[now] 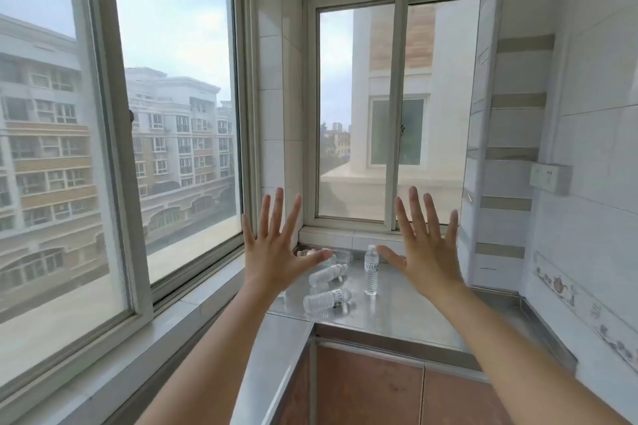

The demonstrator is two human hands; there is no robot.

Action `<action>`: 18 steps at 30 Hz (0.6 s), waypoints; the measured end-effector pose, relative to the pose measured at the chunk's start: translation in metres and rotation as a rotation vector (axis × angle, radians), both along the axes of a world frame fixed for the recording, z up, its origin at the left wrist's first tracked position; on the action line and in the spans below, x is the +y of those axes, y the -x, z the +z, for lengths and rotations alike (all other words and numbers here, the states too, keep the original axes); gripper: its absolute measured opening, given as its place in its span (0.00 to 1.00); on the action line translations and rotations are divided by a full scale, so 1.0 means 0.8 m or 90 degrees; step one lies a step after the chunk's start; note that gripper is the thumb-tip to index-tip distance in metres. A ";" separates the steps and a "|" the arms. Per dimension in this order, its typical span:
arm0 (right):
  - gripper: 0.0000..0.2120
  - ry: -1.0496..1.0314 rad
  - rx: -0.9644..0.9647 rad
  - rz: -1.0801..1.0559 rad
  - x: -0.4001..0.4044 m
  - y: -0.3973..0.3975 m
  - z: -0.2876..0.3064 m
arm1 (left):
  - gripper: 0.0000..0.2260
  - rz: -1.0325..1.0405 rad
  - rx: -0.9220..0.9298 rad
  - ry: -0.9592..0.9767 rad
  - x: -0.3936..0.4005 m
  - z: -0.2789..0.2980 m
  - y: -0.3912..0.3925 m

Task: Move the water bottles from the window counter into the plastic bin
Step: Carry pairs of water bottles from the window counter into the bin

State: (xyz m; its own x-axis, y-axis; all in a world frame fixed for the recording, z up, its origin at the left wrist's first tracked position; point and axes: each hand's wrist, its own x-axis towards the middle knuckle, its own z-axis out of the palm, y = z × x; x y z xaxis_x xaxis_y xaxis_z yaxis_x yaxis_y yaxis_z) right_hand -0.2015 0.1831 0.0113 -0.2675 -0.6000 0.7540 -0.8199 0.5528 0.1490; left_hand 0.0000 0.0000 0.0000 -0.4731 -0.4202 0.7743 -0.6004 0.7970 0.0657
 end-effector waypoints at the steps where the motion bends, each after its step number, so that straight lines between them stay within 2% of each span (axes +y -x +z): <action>1: 0.42 -0.009 -0.015 0.004 -0.009 0.010 -0.005 | 0.50 0.003 -0.015 -0.019 -0.007 -0.006 0.010; 9: 0.34 -0.045 -0.011 0.105 -0.093 0.113 -0.061 | 0.37 0.001 -0.035 -0.033 -0.089 -0.077 0.102; 18: 0.30 -0.088 -0.129 0.191 -0.160 0.186 -0.154 | 0.27 0.012 -0.114 -0.113 -0.139 -0.158 0.177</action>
State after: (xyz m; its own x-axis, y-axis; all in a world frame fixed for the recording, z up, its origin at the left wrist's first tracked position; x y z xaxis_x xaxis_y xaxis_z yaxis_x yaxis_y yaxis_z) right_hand -0.3502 0.0552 -0.1119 -0.1998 -0.7663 0.6106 -0.9626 0.2700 0.0239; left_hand -0.1417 -0.1111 -0.1268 -0.5870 -0.5518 0.5924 -0.6297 0.7711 0.0943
